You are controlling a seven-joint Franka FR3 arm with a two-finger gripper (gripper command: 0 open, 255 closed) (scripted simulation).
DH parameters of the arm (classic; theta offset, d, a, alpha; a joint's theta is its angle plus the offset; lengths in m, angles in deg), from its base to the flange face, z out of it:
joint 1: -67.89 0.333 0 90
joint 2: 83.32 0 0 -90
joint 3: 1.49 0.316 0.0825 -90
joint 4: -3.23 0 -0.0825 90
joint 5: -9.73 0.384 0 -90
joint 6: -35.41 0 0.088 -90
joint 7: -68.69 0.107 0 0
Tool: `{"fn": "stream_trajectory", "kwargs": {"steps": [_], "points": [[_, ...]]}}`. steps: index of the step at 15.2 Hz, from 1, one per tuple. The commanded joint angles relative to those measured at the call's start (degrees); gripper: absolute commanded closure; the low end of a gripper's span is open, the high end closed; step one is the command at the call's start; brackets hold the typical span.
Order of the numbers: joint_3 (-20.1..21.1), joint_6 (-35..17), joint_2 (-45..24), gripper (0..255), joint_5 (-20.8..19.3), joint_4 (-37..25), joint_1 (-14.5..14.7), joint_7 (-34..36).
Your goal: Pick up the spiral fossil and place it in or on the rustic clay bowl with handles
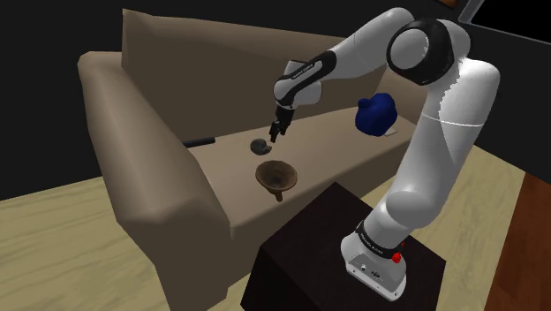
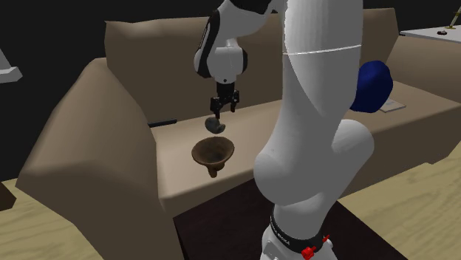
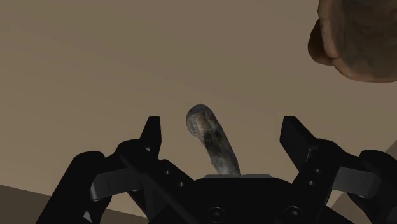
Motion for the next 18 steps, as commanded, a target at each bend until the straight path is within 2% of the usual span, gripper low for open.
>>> {"fn": "stream_trajectory", "kwargs": {"steps": [1, 10, 17, 18], "points": [[0.5, -0.75, -4.57, 0, 1.4, -4.3, -0.76, -1.81], [1.67, -5.63, -10.41, 0, 3.25, -5.34, -1.56, -3.25], [1.67, -5.62, -10.41, 0, 3.25, -5.34, -1.56, -3.25], [1.67, -5.62, -10.41, 255, 3.25, -5.34, -1.56, -3.25]]}}
